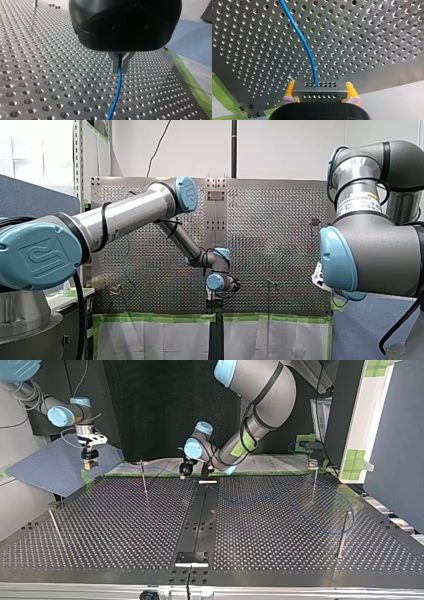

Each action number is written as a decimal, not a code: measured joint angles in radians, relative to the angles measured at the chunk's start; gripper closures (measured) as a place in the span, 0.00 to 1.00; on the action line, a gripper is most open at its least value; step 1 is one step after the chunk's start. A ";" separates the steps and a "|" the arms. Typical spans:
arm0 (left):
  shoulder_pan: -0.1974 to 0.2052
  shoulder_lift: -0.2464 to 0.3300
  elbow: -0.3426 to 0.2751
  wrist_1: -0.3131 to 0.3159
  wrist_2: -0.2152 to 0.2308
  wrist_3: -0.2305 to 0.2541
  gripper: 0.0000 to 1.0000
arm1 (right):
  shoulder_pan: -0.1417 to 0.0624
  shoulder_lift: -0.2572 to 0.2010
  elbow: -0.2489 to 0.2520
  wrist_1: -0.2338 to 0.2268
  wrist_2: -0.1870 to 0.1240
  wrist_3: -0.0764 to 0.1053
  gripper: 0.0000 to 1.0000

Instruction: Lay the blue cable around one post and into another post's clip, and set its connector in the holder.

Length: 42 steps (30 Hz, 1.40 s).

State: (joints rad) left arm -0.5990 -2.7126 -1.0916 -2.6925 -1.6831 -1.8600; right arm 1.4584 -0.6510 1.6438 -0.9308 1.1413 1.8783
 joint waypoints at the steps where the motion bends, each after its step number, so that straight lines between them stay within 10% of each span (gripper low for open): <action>1: 0.000 0.000 0.000 -0.002 0.001 0.002 1.00 | 0.000 0.005 -0.002 0.001 0.000 -0.001 1.00; 10: 0.000 0.000 0.000 -0.006 0.007 0.012 1.00 | -0.001 0.025 -0.007 0.005 0.000 -0.012 1.00; 17: -0.005 0.001 0.000 -0.011 0.012 0.026 0.65 | 0.002 0.026 -0.008 0.007 -0.001 -0.014 1.00; 25: -0.007 0.001 0.002 -0.017 0.015 0.069 0.61 | 0.006 0.026 -0.008 0.007 -0.004 -0.014 1.00; 32: -0.009 0.002 0.004 -0.033 0.062 0.092 0.01 | 0.008 0.027 -0.008 0.008 -0.004 -0.014 1.00; 42: -0.031 0.002 -0.005 -0.110 0.036 0.163 0.01 | 0.008 0.027 -0.007 0.010 -0.005 -0.014 1.00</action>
State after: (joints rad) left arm -0.6296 -2.7102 -1.0970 -2.8025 -1.6470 -1.6966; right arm 1.4663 -0.6239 1.6364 -0.9207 1.1368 1.8642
